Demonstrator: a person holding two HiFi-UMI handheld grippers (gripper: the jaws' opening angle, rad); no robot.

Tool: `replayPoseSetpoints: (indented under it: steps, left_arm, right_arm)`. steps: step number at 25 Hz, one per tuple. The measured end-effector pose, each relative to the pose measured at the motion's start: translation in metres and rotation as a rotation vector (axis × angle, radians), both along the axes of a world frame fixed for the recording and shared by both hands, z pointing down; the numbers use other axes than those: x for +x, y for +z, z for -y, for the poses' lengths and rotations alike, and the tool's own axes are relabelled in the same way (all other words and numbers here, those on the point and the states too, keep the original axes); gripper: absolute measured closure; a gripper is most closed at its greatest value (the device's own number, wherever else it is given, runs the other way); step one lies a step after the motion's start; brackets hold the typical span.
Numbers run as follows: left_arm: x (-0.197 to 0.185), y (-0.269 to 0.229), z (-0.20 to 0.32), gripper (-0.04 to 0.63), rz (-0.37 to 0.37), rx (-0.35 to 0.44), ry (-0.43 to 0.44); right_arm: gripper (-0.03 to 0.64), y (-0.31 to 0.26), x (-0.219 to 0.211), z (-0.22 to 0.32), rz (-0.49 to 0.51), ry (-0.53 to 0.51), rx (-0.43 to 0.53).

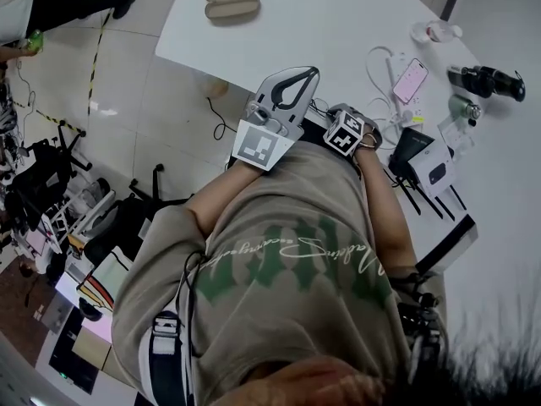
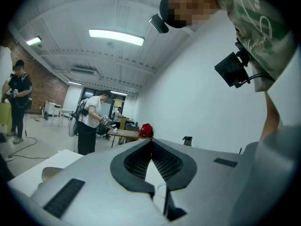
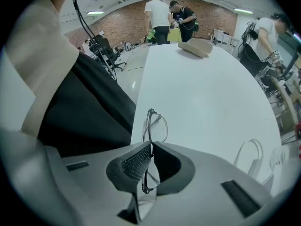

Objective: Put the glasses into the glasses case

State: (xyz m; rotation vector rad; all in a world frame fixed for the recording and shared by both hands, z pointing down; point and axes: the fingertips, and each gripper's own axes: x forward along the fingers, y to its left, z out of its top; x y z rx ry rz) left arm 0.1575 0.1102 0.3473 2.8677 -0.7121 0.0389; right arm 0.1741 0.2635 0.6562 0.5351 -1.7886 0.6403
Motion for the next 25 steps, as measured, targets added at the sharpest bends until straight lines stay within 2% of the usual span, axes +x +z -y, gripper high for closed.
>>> replayPoseSetpoints:
  steps: [8, 17, 25]
  left_arm:
    - [-0.008, -0.006, 0.016, 0.589, -0.042, 0.016, 0.030]
    - [-0.021, -0.006, 0.032, 0.589, -0.062, 0.011, 0.045]
    - [-0.029, -0.002, 0.036, 0.589, -0.066, -0.004, 0.088]
  right_arm:
    - [0.586, -0.016, -0.001, 0.019, -0.041, 0.046, 0.032]
    - [0.586, -0.023, -0.002, 0.030, -0.027, 0.125, 0.034]
    - [0.586, -0.023, -0.009, 0.041, -0.053, 0.120, 0.036]
